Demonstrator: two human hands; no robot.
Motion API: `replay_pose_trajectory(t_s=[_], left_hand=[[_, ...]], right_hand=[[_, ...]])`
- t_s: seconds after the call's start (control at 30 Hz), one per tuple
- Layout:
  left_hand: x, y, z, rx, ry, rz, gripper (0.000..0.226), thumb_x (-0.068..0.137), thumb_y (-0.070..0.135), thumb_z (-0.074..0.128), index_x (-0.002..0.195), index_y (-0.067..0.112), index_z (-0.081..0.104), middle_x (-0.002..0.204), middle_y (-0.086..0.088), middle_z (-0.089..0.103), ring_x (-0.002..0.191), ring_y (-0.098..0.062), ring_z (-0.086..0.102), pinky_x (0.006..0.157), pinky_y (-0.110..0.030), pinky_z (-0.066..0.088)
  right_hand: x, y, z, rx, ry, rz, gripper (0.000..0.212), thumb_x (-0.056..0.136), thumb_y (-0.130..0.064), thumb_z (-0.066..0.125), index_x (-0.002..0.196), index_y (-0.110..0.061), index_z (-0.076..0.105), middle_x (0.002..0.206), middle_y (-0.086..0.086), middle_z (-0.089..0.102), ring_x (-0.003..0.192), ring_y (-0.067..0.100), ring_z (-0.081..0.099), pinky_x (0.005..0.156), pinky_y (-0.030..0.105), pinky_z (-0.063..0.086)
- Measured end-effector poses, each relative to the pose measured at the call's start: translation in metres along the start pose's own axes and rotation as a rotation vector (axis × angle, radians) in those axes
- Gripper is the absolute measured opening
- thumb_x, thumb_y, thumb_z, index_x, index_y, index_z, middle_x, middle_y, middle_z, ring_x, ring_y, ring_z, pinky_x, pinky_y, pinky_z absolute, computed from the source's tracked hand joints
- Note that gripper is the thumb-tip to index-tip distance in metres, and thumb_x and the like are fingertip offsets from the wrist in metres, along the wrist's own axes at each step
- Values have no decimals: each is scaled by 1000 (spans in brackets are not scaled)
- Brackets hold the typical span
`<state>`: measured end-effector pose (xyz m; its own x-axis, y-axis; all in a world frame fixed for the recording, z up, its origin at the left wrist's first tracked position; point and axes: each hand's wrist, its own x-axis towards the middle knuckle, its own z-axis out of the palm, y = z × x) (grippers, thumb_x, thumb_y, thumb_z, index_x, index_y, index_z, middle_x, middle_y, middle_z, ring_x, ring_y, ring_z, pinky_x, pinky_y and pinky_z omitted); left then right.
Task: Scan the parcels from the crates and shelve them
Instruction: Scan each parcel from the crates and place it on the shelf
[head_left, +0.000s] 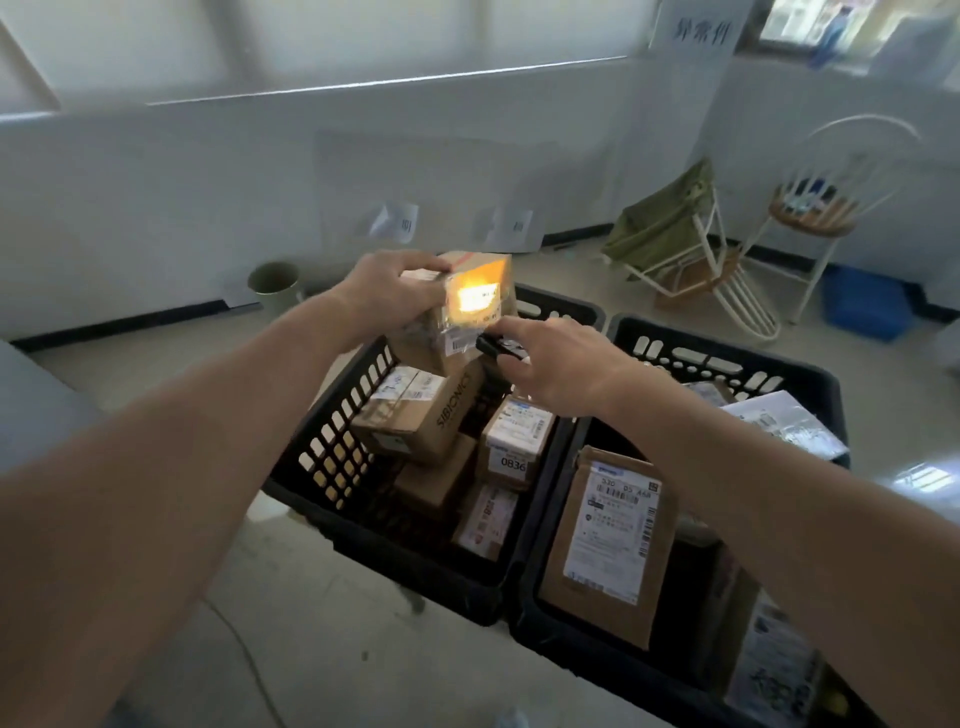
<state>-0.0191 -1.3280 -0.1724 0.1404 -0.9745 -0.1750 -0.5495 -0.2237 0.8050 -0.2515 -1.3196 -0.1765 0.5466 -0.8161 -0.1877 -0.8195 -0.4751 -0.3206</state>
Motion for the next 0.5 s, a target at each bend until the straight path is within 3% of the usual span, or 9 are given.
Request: replay_pose_trajectory(t_s=[0.17,0.37,0.5], left_hand=[[-10,9,-16,-17,28,53,35,97,21,70,125,41,71,134,-12,58,104,-29,70,76,-35,64],[-26,20,-33,-44,47,99,51,97,6,68,144,25,62,124,-13,61,93,-19,69,62,-20,57],[-39,25,-41,-40,46,132,55,96,-1,67,144,27,61,131,-9,55,94,-16,63,59,-18,55]], right_hand=[[-4,-5,-8,-75,-11,0,44,111,-46,44,154,-46,40,128,7,64,111,35,61,100,56,51],[-17,-19,-27,-81,-52,-83,48,111,-45,45,158,-51,36,133,1,59,117,31,58,99,52,52],[-22,-27,-30,-116,-60,-73,47,110,-46,47,156,-50,38,124,2,57,115,33,58,100,54,52]])
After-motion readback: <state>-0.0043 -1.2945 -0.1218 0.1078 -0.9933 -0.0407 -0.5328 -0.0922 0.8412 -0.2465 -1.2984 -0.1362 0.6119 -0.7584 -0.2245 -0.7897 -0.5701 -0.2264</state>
